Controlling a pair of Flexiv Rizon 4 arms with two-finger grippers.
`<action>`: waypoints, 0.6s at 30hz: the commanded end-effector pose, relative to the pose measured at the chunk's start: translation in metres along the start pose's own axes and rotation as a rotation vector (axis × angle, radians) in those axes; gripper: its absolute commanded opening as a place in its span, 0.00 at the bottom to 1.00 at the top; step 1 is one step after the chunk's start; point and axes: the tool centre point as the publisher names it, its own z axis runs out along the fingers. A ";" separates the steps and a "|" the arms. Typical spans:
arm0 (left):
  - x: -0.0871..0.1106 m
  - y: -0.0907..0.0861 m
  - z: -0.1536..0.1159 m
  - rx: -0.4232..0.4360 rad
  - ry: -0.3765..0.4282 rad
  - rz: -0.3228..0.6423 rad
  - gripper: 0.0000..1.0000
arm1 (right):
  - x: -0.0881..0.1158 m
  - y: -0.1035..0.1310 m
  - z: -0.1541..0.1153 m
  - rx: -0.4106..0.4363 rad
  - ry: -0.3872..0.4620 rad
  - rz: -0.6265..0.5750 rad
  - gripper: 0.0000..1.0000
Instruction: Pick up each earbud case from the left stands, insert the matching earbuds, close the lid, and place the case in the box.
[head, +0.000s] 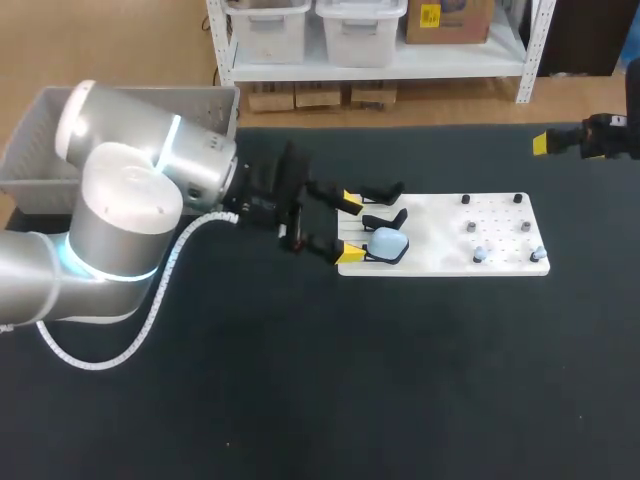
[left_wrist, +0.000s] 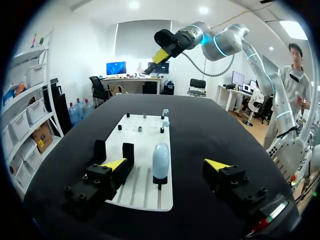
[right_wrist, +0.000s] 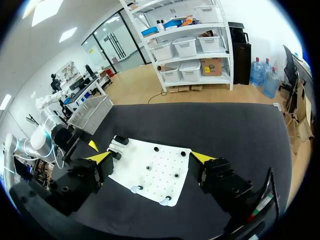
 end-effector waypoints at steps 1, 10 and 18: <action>0.003 0.003 -0.004 -0.019 0.007 0.001 1.00 | 0.000 0.000 -0.001 0.001 0.000 0.000 1.00; 0.010 0.004 0.010 -0.010 0.002 -0.007 1.00 | 0.000 0.000 -0.001 0.001 0.000 0.000 1.00; 0.014 0.001 0.023 0.010 -0.007 0.016 1.00 | 0.000 0.000 -0.001 0.001 0.000 0.000 1.00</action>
